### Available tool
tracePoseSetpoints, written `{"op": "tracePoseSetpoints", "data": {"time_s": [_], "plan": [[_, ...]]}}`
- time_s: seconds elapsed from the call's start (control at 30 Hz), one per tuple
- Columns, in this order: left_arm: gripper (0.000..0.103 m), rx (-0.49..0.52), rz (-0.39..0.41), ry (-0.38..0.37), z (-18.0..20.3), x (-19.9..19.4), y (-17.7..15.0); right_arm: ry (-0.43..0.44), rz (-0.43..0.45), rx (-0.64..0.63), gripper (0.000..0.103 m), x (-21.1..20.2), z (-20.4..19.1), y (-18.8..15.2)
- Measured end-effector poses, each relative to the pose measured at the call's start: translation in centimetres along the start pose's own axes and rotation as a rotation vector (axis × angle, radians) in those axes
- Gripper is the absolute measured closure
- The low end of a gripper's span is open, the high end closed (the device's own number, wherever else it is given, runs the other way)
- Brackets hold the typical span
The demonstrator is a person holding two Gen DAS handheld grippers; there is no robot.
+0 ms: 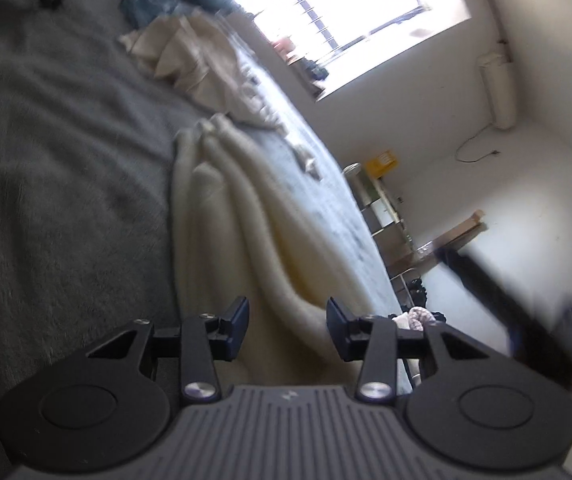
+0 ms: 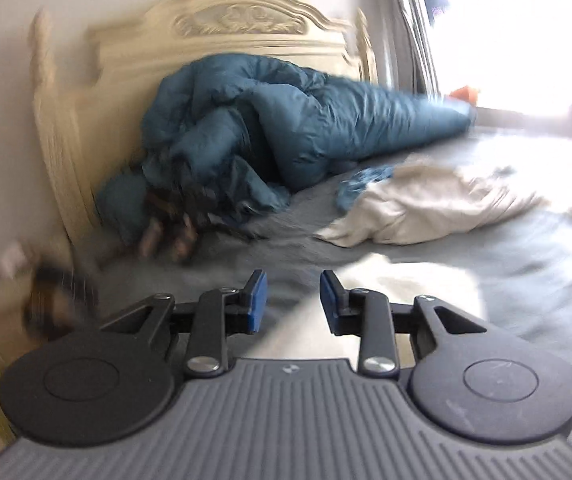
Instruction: Fold clothes
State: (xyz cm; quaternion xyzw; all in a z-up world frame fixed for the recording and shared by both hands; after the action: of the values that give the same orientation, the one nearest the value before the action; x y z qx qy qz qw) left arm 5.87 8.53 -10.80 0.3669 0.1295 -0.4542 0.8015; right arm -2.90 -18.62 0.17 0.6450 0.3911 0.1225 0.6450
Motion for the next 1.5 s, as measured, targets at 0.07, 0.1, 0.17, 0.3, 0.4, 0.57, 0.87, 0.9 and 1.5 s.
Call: {"op": "tracePoseSetpoints", "data": {"time_s": [0.07,0.1,0.17,0.3,0.4,0.57,0.87,0.9,1.5], "plan": [[0.06,0.004,0.001,0.001,0.4,-0.5,-0.1,-0.039,-0.04,-0.128,0.073,-1.0,-2.2,-2.4],[0.06,0.003,-0.002,-0.006,0.6,-0.8,-0.3,-0.051,-0.061,-0.18,0.072,-1.1,-3.2,-3.6],[0.06,-0.013,-0.011,-0.021,0.9,-1.3,-0.6,-0.064,-0.117,-0.263,0.068,-0.7,-4.6,-5.9],[0.06,-0.001,-0.042,-0.027,1.8,-1.6,-1.6,-0.099,-0.174,-0.411,0.063,0.9,-6.5,-9.2],[0.056,0.03,-0.086,-0.042,3.1,-0.9,-1.9,-0.122,-0.154,-0.498,0.062,2.0,-7.1,-10.0],[0.058,0.106,-0.133,0.012,5.4,0.8,-1.6,-0.146,-0.119,-0.558,0.058,2.7,-6.7,-9.9],[0.084,-0.148,-0.243,-0.157,4.9,1.9,0.7,-0.249,-0.031,-0.644,0.027,3.7,-6.6,-10.2],[0.084,-0.161,-0.243,-0.167,4.9,2.0,0.7,-0.283,-0.019,-0.664,0.029,4.1,-6.6,-10.1],[0.066,-0.196,-0.164,-0.101,-2.7,0.0,-2.4,-0.094,-0.311,-1.155,0.08,5.5,-6.4,-12.3]]}}
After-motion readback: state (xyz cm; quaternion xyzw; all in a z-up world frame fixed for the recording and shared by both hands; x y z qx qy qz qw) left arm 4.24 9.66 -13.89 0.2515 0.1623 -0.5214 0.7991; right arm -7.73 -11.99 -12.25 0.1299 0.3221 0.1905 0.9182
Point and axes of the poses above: each gripper's, at about its wrist camera, not at the fingertips, and x roughly the way its jaws point, z to its right, y to its top, the point moved 2 cm from there along x, roughly the way its jaws point, and after that the axes turned 13 degrees about y, right-handed, at the moved point
